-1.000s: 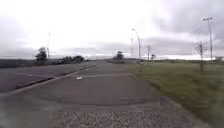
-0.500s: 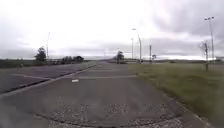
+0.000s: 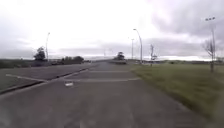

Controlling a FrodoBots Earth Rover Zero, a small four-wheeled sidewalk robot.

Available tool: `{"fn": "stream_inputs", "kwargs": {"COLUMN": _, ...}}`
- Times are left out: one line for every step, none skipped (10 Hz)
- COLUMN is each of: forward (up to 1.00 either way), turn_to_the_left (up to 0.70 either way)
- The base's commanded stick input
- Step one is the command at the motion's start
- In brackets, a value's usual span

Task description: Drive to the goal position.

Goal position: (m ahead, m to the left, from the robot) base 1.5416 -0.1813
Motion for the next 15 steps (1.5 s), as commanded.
{"fn": "stream_inputs", "kwargs": {"forward": 1.0, "turn_to_the_left": 0.0}}
{"fn": "stream_inputs", "kwargs": {"forward": 1.0, "turn_to_the_left": 0.0}}
{"fn": "stream_inputs", "kwargs": {"forward": 1.0, "turn_to_the_left": 0.0}}
{"fn": "stream_inputs", "kwargs": {"forward": 1.0, "turn_to_the_left": 0.0}}
{"fn": "stream_inputs", "kwargs": {"forward": 1.0, "turn_to_the_left": 0.0}}
{"fn": "stream_inputs", "kwargs": {"forward": 1.0, "turn_to_the_left": 0.0}}
{"fn": "stream_inputs", "kwargs": {"forward": 1.0, "turn_to_the_left": 0.0}}
{"fn": "stream_inputs", "kwargs": {"forward": 1.0, "turn_to_the_left": 0.0}}
{"fn": "stream_inputs", "kwargs": {"forward": 1.0, "turn_to_the_left": 0.0}}
{"fn": "stream_inputs", "kwargs": {"forward": 1.0, "turn_to_the_left": 0.0}}
{"fn": "stream_inputs", "kwargs": {"forward": 1.0, "turn_to_the_left": 0.0}}
{"fn": "stream_inputs", "kwargs": {"forward": 1.0, "turn_to_the_left": 0.0}}
{"fn": "stream_inputs", "kwargs": {"forward": 1.0, "turn_to_the_left": 0.0}}
{"fn": "stream_inputs", "kwargs": {"forward": 1.0, "turn_to_the_left": 0.0}}
{"fn": "stream_inputs", "kwargs": {"forward": 1.0, "turn_to_the_left": 0.0}}
